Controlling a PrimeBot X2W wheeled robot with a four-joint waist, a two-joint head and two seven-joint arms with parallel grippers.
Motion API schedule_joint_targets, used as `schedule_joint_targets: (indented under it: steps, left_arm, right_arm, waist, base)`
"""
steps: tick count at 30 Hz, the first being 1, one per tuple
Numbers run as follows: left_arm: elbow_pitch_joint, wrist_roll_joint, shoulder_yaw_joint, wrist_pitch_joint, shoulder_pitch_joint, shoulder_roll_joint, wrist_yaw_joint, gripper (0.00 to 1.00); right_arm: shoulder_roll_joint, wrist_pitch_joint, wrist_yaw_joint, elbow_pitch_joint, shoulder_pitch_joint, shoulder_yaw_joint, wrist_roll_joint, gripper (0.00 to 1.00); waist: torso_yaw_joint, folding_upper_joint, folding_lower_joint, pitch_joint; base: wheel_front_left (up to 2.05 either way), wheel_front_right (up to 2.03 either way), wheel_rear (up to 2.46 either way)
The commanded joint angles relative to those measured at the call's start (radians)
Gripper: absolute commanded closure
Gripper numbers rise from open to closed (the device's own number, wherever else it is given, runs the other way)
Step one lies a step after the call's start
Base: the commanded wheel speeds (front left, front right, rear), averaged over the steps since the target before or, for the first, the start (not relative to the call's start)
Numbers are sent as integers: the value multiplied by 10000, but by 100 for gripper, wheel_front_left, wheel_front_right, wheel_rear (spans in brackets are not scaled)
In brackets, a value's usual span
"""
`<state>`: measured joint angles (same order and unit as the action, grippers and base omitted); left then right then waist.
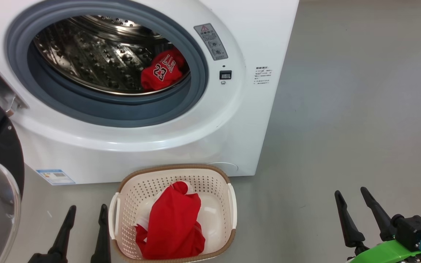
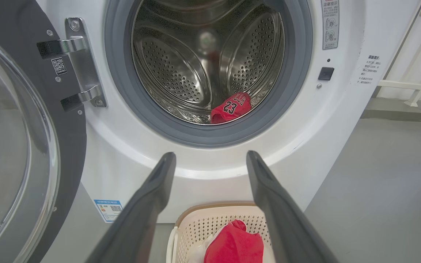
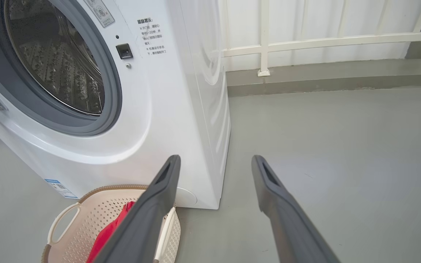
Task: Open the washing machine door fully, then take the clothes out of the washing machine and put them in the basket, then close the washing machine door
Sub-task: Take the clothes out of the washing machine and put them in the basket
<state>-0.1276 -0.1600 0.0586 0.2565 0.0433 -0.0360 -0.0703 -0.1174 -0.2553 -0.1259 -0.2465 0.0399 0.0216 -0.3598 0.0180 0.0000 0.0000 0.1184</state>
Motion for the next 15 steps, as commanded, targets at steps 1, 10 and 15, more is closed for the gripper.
schedule_joint_targets:
  steps: [1, 10, 15]
  left_arm:
    - [306, -92, 339, 53, -54, -143, 88, 0]
    - [396, -117, 309, 53, -93, -143, 71, 0]
    - [328, -216, 196, 53, -362, -143, 20, 0]
  right_arm:
    - [-89, -65, -48, 253, -68, 183, -10, 0]
    - [-69, -65, -48, 301, -122, 144, 4, 0]
    - [-51, -65, -48, 342, -203, 126, 14, 0]
  waist:
    - [-15, 0, 0, 14]
    - [-84, 0, 0, 131]
    - [-50, 0, 0, 333]
  base:
    - [0, 0, 0]
    - [0, 0, 0]
    - [0, 0, 0]
